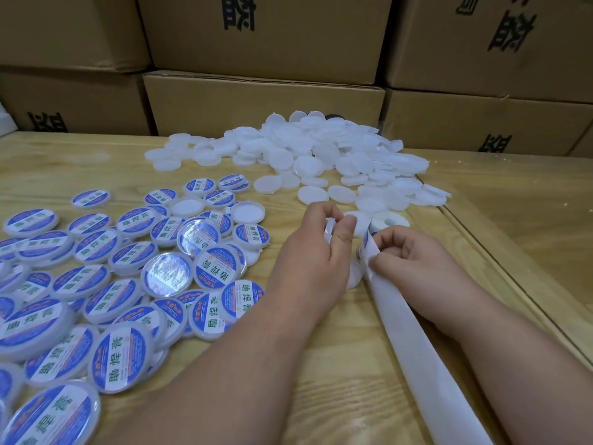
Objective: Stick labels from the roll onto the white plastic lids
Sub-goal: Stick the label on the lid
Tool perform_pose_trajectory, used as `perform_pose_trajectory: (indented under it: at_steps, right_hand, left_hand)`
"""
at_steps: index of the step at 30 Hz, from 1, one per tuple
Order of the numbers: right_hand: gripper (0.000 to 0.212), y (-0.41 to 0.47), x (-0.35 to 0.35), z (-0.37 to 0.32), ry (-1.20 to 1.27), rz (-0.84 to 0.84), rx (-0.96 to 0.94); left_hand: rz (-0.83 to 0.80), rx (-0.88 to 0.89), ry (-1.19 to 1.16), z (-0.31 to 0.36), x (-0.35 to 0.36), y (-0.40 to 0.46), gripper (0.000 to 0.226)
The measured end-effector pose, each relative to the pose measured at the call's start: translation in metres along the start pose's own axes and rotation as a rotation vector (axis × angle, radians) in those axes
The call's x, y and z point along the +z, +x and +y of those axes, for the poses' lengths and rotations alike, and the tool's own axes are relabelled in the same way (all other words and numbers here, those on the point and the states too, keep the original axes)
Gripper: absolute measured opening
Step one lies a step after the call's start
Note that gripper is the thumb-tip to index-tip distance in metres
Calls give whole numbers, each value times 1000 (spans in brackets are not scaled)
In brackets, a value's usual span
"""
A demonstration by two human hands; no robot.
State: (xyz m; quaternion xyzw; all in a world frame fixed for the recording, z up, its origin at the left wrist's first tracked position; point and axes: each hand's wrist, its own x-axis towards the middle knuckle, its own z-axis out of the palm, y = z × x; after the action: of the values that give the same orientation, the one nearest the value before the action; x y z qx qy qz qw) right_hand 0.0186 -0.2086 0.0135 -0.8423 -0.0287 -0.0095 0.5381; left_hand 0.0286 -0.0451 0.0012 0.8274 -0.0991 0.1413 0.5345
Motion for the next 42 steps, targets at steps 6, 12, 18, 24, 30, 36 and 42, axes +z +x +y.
perform_pose_trajectory:
  at_steps: [6, 12, 18, 24, 30, 36, 42]
  right_hand:
    - [23, -3, 1, -4, 122, -9, -17]
    - [20, -4, 5, -4, 186, -40, -54]
    - [26, -5, 6, -6, 152, -8, -50]
    - [35, -5, 6, -5, 103, 27, -54]
    - [52, -6, 3, -9, 109, 47, -69]
    - [36, -9, 1, -10, 55, 140, -53]
    - [28, -6, 2, -8, -18, 250, -146]
  left_hand:
    - [-27, -36, -83, 2, -1, 2, 20]
    - [-85, -67, -170, 5, -3, 0, 23]
    - [-60, -25, -110, 2, -3, 2, 11]
    - [-5, -28, -68, -1, -2, 5, 15]
    - [136, -131, -153, -3, -2, 9, 22]
    - [220, -198, -244, -3, -5, 11, 27]
    - [148, -218, -315, 3, -7, 8, 25]
